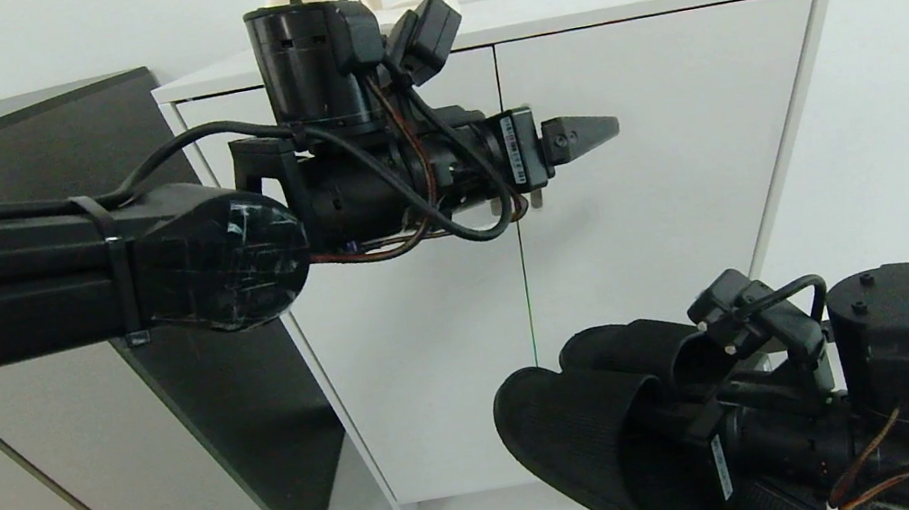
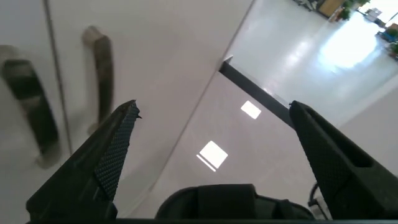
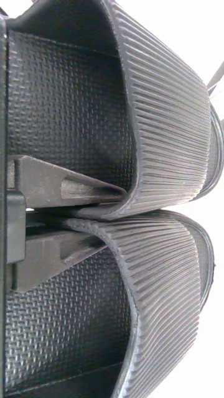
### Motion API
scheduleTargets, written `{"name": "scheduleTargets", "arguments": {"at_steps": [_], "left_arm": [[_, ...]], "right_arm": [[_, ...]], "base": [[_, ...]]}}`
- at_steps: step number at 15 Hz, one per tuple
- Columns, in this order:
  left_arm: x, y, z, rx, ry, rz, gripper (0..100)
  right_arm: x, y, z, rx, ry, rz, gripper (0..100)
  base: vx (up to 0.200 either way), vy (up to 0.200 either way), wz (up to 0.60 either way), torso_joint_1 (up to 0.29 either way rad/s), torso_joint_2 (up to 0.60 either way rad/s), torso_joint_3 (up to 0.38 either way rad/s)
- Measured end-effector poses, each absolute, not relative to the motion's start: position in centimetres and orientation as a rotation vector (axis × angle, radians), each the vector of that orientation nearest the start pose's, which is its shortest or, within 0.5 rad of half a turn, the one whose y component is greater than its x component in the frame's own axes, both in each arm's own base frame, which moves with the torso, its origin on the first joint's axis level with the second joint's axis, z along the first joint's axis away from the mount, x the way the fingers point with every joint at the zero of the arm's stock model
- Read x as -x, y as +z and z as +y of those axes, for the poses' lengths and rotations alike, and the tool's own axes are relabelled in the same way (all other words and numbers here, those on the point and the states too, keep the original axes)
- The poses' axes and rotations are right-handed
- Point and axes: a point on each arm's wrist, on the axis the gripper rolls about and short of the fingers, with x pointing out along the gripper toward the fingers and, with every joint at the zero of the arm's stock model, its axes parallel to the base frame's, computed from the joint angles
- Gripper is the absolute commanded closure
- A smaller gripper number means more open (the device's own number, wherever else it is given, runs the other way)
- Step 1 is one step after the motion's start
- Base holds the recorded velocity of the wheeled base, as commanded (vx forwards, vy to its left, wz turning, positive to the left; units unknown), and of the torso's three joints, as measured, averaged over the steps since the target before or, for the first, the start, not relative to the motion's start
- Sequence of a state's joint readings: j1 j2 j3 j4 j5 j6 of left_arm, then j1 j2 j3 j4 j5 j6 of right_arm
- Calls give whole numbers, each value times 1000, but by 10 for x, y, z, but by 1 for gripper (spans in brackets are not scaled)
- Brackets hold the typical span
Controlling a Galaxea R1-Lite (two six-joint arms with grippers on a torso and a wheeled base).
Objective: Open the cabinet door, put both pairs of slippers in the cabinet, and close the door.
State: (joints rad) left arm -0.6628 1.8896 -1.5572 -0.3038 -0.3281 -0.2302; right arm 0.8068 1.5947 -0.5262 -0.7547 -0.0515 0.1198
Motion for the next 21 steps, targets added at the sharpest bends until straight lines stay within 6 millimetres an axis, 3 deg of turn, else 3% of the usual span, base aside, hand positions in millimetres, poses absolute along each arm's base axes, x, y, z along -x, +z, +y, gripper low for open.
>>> {"name": "scheduleTargets", "arguments": {"at_steps": [10, 11, 16, 21], "left_arm": [[-329, 282, -258, 185, -890, 129, 0], [-331, 280, -259, 182, -891, 143, 100], [-327, 278, -260, 178, -895, 169, 100], [-289, 285, -265, 176, -984, 189, 100]], "right_arm": [[-179, 151, 182, 20, 721, 337, 100], [-179, 151, 182, 20, 722, 337, 100], [-174, 146, 180, 20, 800, 367, 100], [-159, 144, 170, 64, 964, 366, 100]], "base": [[0, 0, 0, 0, 0, 0], [0, 0, 0, 0, 0, 0], [0, 0, 0, 0, 0, 0], [0, 0, 0, 0, 0, 0]]}}
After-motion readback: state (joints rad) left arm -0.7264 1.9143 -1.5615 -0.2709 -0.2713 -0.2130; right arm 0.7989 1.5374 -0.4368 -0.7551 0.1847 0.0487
